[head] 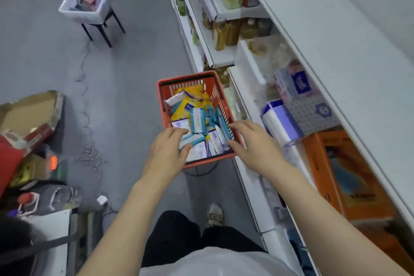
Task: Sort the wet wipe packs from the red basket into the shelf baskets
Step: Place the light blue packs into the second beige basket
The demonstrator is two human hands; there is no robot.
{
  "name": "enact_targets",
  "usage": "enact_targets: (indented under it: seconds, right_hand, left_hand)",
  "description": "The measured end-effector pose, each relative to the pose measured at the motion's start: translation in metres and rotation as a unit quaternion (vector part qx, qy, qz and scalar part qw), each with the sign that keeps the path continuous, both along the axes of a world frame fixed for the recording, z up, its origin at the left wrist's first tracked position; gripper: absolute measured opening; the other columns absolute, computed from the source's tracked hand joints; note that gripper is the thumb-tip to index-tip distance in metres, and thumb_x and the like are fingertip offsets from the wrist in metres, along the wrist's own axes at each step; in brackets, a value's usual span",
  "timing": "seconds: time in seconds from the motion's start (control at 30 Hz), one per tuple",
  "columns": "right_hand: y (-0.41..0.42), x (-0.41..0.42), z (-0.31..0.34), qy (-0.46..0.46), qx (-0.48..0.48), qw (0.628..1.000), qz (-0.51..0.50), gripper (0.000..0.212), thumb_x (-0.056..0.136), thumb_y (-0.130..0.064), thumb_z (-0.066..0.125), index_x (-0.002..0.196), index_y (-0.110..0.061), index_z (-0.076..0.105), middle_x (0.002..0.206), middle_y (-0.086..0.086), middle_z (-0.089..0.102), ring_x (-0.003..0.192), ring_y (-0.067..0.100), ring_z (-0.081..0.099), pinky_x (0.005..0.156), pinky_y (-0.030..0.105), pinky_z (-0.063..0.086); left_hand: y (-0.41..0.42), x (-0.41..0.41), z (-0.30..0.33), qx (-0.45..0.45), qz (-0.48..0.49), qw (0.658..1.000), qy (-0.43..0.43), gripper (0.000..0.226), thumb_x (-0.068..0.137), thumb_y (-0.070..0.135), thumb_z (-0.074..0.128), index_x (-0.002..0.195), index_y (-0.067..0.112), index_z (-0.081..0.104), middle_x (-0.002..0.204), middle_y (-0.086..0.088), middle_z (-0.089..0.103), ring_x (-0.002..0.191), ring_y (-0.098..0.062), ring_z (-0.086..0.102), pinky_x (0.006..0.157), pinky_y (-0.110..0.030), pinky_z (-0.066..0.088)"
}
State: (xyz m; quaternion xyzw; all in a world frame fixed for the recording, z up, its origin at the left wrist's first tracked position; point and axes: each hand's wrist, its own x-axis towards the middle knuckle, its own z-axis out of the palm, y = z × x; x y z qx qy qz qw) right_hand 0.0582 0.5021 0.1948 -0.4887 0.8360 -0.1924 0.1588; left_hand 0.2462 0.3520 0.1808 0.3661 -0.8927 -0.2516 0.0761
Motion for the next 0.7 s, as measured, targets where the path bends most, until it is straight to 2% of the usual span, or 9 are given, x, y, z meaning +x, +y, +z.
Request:
enact_targets:
  seconds: [0.23, 0.37, 0.5, 0.63, 0.7]
  right_hand:
    - [-0.11, -0.039, -0.052, -0.04, 0.081, 0.996, 0.017, 0.04, 0.095, -0.031, 0.061, 0.132, -0.018, 0.057, 0.134, 0.002, 0.056, 0.125, 0.022, 0.052, 0.097, 0.035, 0.045]
    - [-0.157, -0.058, -0.101, -0.09, 0.169, 0.981, -0.031, 0.043, 0.096, -0.034, 0.059, 0.135, -0.016, 0.056, 0.138, 0.004, 0.055, 0.127, 0.024, 0.051, 0.102, 0.034, 0.041]
    - [-0.2, -0.068, -0.151, -0.161, 0.247, 0.952, -0.08, 0.055, 0.094, -0.04, 0.062, 0.139, -0.01, 0.05, 0.14, 0.011, 0.055, 0.126, 0.027, 0.052, 0.101, 0.037, 0.045]
    - [-0.243, -0.078, -0.191, -0.239, 0.24, 0.929, -0.151, 0.065, 0.09, -0.039, 0.069, 0.142, -0.008, 0.045, 0.138, 0.011, 0.056, 0.126, 0.029, 0.054, 0.101, 0.04, 0.046]
    - [-0.26, -0.084, -0.213, -0.269, 0.227, 0.913, -0.205, 0.062, 0.088, -0.04, 0.071, 0.137, -0.009, 0.048, 0.132, 0.011, 0.06, 0.12, 0.03, 0.058, 0.098, 0.042, 0.049]
  left_hand:
    - [-0.098, -0.05, -0.067, 0.099, 0.034, 0.994, -0.04, 0.044, 0.092, 0.03, 0.061, 0.133, 0.015, 0.054, 0.132, -0.003, 0.053, 0.123, -0.024, 0.049, 0.102, -0.035, 0.039]
    - [-0.142, -0.075, -0.11, 0.179, 0.032, 0.98, -0.082, 0.055, 0.093, 0.029, 0.061, 0.142, 0.014, 0.041, 0.141, -0.009, 0.045, 0.132, -0.025, 0.04, 0.106, -0.035, 0.033]
    - [-0.173, -0.098, -0.147, 0.215, 0.011, 0.97, -0.111, 0.058, 0.091, 0.03, 0.063, 0.142, 0.013, 0.04, 0.139, -0.012, 0.048, 0.13, -0.029, 0.042, 0.107, -0.039, 0.036]
    - [-0.186, -0.113, -0.18, 0.238, 0.014, 0.961, -0.141, 0.06, 0.091, 0.033, 0.063, 0.141, 0.01, 0.041, 0.139, -0.014, 0.049, 0.127, -0.032, 0.045, 0.105, -0.041, 0.037]
    - [-0.185, -0.117, -0.195, 0.251, 0.021, 0.954, -0.164, 0.064, 0.092, 0.035, 0.062, 0.145, 0.009, 0.037, 0.143, -0.015, 0.046, 0.131, -0.032, 0.043, 0.107, -0.04, 0.035]
